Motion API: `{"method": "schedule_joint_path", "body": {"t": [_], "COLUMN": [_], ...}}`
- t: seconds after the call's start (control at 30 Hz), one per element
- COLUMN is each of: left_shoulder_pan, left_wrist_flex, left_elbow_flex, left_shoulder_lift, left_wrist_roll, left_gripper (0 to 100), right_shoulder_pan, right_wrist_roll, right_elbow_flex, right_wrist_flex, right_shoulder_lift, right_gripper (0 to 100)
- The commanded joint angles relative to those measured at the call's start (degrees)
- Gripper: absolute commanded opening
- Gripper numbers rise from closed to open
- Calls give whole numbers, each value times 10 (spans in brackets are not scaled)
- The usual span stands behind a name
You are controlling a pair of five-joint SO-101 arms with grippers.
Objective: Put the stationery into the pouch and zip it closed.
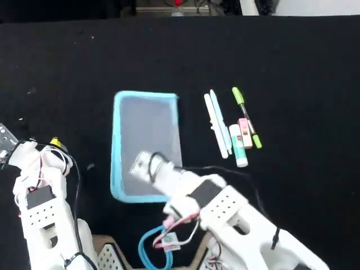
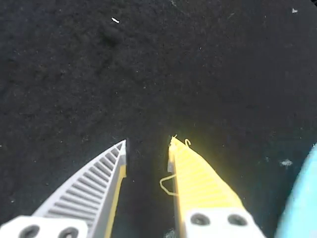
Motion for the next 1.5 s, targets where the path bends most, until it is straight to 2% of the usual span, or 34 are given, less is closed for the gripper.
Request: {"method": "schedule_joint_path", "body": {"t": [0.0,0.17,0.4,0.5,0.67,0.8,0.97,1.13,1.37,1.47], "left_shoulder_pan": [-5,-5,-5,-4,15,16,16,15,15,15], "left_wrist_flex": [-11,-11,-11,-11,-11,-11,-11,-11,-11,-11], "left_elbow_flex": [-39,-38,-38,-39,-36,-36,-36,-36,-36,-37], "left_shoulder_lift": [-7,-6,-6,-6,-6,-6,-6,-6,-6,-6], "left_wrist_roll": [6,6,6,6,6,5,5,5,5,5], "left_gripper": [141,141,141,141,141,141,141,141,141,141], "right_shoulder_pan": [101,133,127,87,11,0,11,89,89,58], "right_wrist_roll": [3,-1,-2,-5,-101,-153,-160,-157,-160,-160], "right_elbow_flex": [-7,-18,-111,-109,-65,-31,8,12,24,25], "right_wrist_flex": [-107,-146,35,62,24,-43,-82,-84,-96,-95], "right_shoulder_lift": [15,14,14,14,14,17,17,18,18,18], "right_gripper": [142,142,142,142,142,142,142,142,142,142]}}
